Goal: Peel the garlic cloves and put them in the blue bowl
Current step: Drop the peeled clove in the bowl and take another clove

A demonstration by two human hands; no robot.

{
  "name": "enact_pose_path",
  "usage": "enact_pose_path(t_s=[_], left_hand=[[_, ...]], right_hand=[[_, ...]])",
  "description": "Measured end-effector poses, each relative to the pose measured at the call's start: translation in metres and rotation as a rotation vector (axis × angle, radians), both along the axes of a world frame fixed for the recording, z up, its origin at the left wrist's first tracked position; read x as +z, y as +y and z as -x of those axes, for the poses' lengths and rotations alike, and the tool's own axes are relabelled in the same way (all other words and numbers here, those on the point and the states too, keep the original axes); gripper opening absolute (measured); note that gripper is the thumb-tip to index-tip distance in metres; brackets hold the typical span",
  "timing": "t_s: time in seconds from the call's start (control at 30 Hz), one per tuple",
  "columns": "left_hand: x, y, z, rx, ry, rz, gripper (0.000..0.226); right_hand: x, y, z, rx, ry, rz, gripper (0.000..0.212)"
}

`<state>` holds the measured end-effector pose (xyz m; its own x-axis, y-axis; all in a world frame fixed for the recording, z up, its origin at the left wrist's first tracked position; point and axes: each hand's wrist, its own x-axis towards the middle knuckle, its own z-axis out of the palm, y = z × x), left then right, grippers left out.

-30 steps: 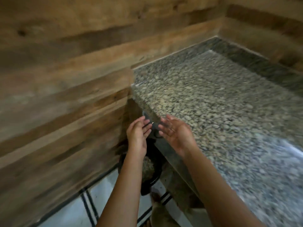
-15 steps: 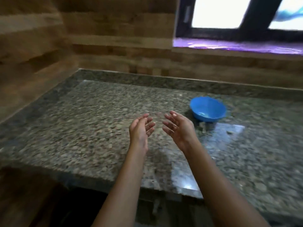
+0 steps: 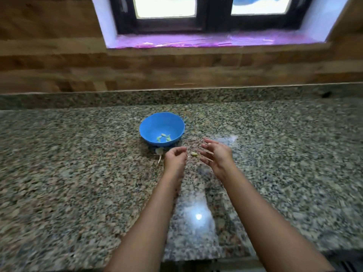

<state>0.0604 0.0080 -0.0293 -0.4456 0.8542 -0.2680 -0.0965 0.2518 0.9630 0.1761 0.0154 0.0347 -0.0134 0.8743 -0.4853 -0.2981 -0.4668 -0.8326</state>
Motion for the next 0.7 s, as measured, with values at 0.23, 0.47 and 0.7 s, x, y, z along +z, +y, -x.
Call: enact_pose_path(t_s=[0.23,0.47,0.7], left_hand=[[-0.004,0.021,-0.018,-0.280,0.681,0.168,0.040],[-0.014,0.031,-0.022,-0.359,0.886,0.111,0.027],[0.015,0.022,-0.015,-0.071,0.671,-0.125,0.019]], right_hand=[[-0.015,0.023,-0.028,-0.010,-0.051,0.003,0.022],[-0.023,0.040,-0.033,0.013,-0.089,0.015,0.022],[-0.017,0.052,-0.015,0.043,-0.063,0.007,0.023]])
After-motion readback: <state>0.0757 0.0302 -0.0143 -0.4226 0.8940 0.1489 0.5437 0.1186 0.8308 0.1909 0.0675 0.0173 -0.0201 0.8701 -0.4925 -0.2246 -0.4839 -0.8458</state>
